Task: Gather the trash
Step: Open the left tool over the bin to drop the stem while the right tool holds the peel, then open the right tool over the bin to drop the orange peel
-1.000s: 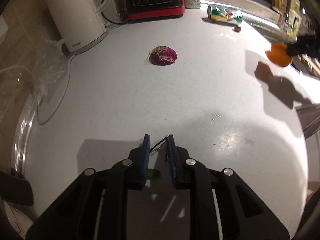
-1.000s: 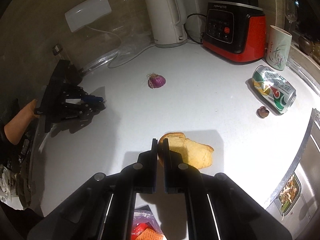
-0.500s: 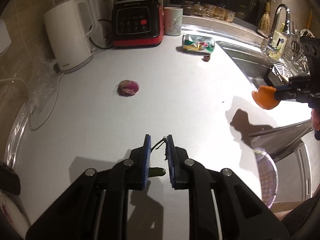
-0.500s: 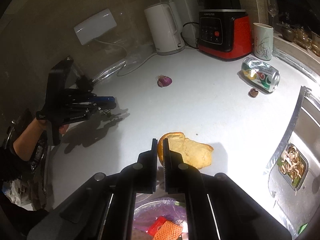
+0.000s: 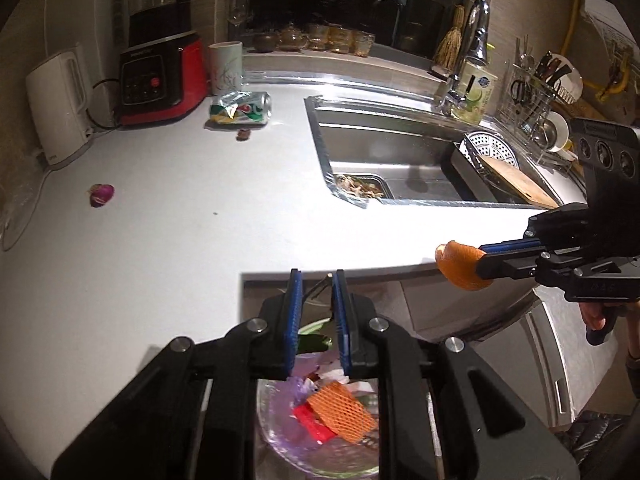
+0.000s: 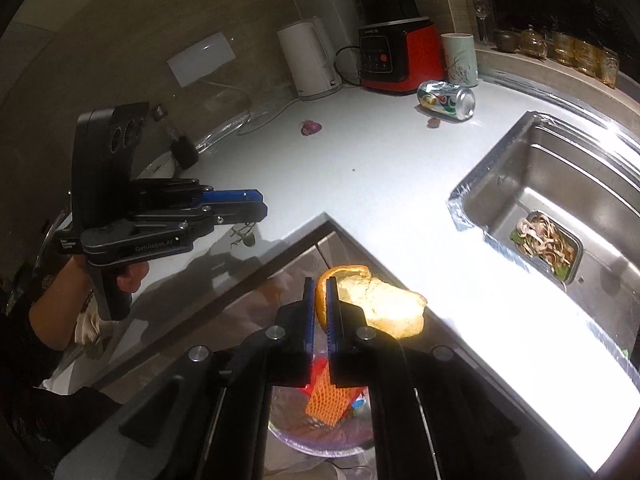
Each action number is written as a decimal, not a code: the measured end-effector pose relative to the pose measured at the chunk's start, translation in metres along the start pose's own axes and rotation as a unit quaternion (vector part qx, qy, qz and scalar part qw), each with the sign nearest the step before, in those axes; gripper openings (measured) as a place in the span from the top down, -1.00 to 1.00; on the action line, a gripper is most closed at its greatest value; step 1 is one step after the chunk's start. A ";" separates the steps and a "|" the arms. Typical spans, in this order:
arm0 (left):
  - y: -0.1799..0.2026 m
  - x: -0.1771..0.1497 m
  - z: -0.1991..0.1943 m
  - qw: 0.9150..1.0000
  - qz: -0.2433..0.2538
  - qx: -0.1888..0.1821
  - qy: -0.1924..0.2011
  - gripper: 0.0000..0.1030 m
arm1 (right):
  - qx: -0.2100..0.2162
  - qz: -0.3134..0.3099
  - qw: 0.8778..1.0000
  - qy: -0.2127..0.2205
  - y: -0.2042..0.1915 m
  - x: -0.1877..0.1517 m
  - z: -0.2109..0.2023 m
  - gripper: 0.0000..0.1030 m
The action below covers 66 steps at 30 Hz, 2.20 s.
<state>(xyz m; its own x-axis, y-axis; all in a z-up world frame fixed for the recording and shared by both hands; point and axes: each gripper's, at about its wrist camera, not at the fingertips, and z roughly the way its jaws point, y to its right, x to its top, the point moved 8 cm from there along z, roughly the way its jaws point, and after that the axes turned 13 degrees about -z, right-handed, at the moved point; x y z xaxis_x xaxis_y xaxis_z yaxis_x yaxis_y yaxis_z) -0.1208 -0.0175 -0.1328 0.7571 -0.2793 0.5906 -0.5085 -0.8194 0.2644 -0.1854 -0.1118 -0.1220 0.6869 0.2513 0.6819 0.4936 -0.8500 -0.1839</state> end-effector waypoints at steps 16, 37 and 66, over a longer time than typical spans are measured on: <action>0.041 -0.147 0.094 0.991 -0.051 0.053 -0.113 0.69 | -0.001 0.015 1.000 -0.025 -0.021 -0.074 -0.041 0.88; 0.039 -0.126 0.063 0.993 -0.057 0.074 -0.072 -0.49 | 0.010 0.005 0.999 -0.040 -0.026 -0.071 -0.019 0.86; -0.002 -0.127 0.006 0.988 -0.099 0.119 -0.028 -0.68 | 0.024 0.008 0.997 -0.080 -0.030 -0.055 0.065 -0.61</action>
<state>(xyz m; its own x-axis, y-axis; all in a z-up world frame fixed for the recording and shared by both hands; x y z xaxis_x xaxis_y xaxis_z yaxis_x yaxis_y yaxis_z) -0.2136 0.0164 -0.2125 0.8570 -0.1242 0.5001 -0.2429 -0.9533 0.1795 -0.2031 -0.0705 -0.2000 0.7686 0.3118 0.5586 0.5042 -0.8327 -0.2290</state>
